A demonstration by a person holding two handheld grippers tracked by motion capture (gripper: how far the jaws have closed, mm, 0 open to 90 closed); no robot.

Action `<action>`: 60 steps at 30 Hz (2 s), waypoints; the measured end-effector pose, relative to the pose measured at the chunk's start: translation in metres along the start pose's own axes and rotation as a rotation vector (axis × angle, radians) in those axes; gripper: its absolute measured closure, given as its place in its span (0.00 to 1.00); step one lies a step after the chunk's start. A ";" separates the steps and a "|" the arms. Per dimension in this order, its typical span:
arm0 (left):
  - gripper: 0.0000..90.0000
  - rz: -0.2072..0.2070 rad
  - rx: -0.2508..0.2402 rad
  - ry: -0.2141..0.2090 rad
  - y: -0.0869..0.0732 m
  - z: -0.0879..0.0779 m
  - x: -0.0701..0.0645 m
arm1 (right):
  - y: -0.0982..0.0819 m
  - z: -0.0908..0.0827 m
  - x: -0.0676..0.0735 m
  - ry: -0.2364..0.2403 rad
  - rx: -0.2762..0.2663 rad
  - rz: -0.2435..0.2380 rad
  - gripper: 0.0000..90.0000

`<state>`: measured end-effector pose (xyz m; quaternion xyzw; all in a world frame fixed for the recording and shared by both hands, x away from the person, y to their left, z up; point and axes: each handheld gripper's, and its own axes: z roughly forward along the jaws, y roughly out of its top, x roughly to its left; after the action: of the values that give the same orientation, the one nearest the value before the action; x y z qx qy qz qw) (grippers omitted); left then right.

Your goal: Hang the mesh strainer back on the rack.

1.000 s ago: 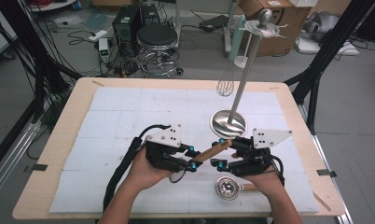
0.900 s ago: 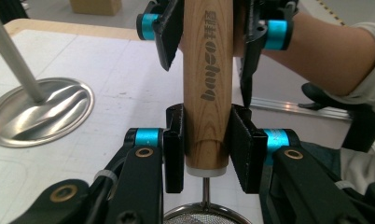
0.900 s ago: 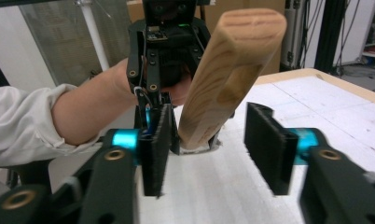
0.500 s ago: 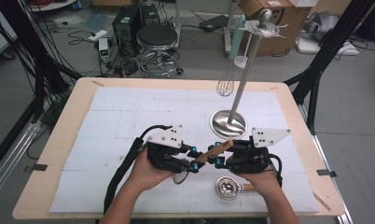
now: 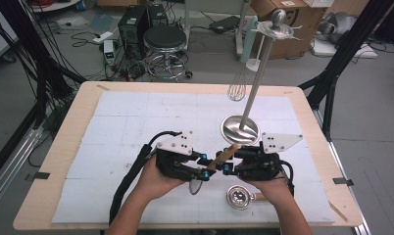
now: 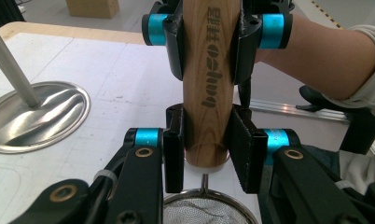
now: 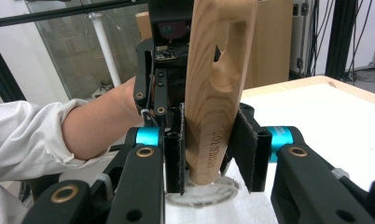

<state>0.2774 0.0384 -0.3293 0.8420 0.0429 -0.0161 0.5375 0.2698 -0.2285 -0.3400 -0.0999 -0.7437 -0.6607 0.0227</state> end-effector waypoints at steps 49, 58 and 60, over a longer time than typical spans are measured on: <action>0.29 -0.137 -0.007 0.311 -0.059 -0.068 0.019 | 0.039 -0.054 -0.023 -0.268 0.116 -0.017 0.75; 0.24 -0.147 -0.026 0.325 -0.061 -0.075 0.020 | 0.063 -0.074 -0.036 -0.350 0.154 -0.033 0.75; 0.24 -0.149 -0.022 0.323 -0.062 -0.075 0.020 | 0.069 -0.079 -0.038 -0.368 0.157 -0.029 0.75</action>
<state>0.2908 0.1335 -0.3548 0.8224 0.1911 0.0800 0.5299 0.3117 -0.3039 -0.2686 -0.2064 -0.7859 -0.5713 -0.1154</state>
